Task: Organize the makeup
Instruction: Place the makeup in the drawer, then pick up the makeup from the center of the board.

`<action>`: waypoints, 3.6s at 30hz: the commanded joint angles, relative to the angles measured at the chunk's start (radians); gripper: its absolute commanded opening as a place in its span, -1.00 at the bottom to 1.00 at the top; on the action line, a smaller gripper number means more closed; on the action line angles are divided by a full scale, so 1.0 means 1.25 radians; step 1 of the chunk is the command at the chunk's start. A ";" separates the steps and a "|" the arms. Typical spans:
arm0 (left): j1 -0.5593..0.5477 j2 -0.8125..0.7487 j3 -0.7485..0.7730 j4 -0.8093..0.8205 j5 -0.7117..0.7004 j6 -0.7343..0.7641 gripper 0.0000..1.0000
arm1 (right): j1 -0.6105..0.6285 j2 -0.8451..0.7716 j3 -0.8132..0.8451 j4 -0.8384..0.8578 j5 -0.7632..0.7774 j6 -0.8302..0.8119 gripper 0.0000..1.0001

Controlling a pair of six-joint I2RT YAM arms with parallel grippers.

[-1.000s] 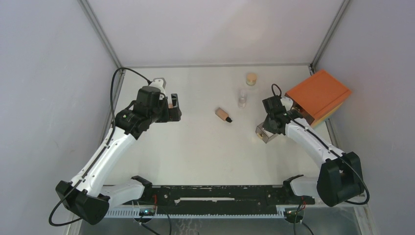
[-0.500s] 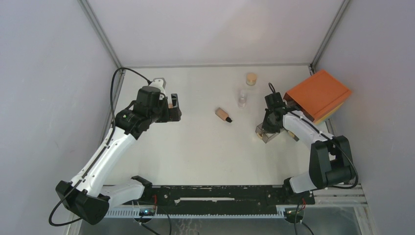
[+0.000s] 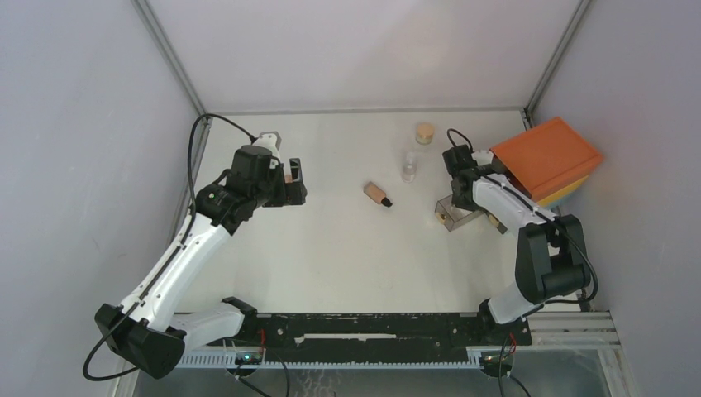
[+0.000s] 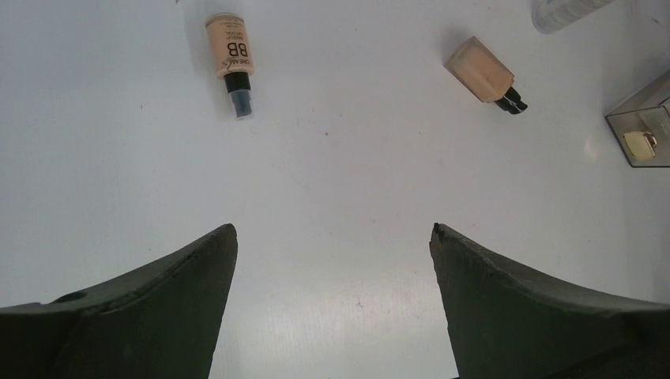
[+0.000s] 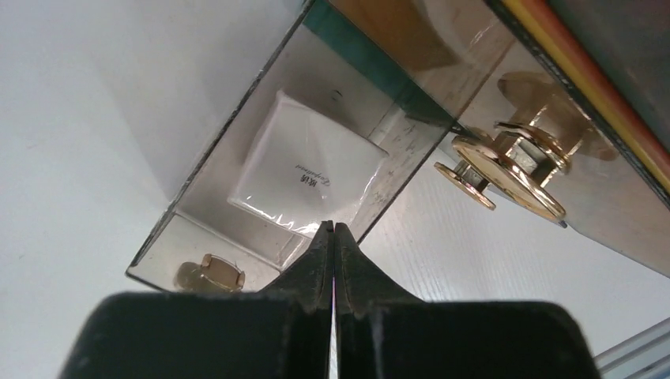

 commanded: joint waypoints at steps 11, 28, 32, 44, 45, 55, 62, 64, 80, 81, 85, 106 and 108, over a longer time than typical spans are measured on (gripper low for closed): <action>0.006 -0.009 0.001 0.019 0.000 0.000 0.90 | 0.033 0.022 -0.004 0.073 -0.096 -0.025 -0.97; 0.006 -0.015 0.017 0.004 -0.025 0.005 0.90 | 0.096 0.053 0.242 0.120 0.009 -0.025 0.01; 0.006 -0.016 0.025 -0.007 -0.043 0.012 0.90 | 0.051 0.209 0.417 0.084 -0.066 -0.009 0.36; 0.016 -0.014 0.021 0.032 -0.071 0.047 0.91 | 0.011 0.679 1.051 -0.086 -0.123 -0.051 0.54; 0.017 -0.012 0.022 0.034 -0.072 0.053 0.91 | 0.009 0.705 1.086 -0.097 -0.121 -0.053 0.56; 0.034 -0.008 0.024 0.051 -0.103 0.089 0.91 | -0.022 0.805 1.149 -0.076 -0.128 -0.059 0.73; 0.048 0.004 0.023 0.059 -0.110 0.101 0.91 | -0.033 0.845 1.175 -0.062 -0.144 -0.075 0.71; 0.053 0.008 0.023 0.060 -0.110 0.105 0.91 | -0.033 0.850 1.177 -0.054 -0.150 -0.078 0.68; 0.077 0.028 0.021 0.068 -0.106 0.116 0.91 | -0.038 0.885 1.204 0.011 -0.163 -0.098 0.45; 0.079 0.031 0.021 0.069 -0.103 0.116 0.91 | -0.038 0.883 1.202 0.014 -0.161 -0.099 0.42; 0.081 0.039 0.024 0.073 -0.095 0.117 0.91 | -0.038 0.880 1.200 0.017 -0.154 -0.099 0.18; 0.084 -0.036 0.005 0.079 -0.044 0.112 0.90 | 0.028 0.176 0.399 0.153 -0.175 -0.055 -0.26; 0.084 -0.054 -0.005 0.080 -0.036 0.110 0.91 | 0.025 0.064 0.283 0.153 -0.173 -0.042 -0.27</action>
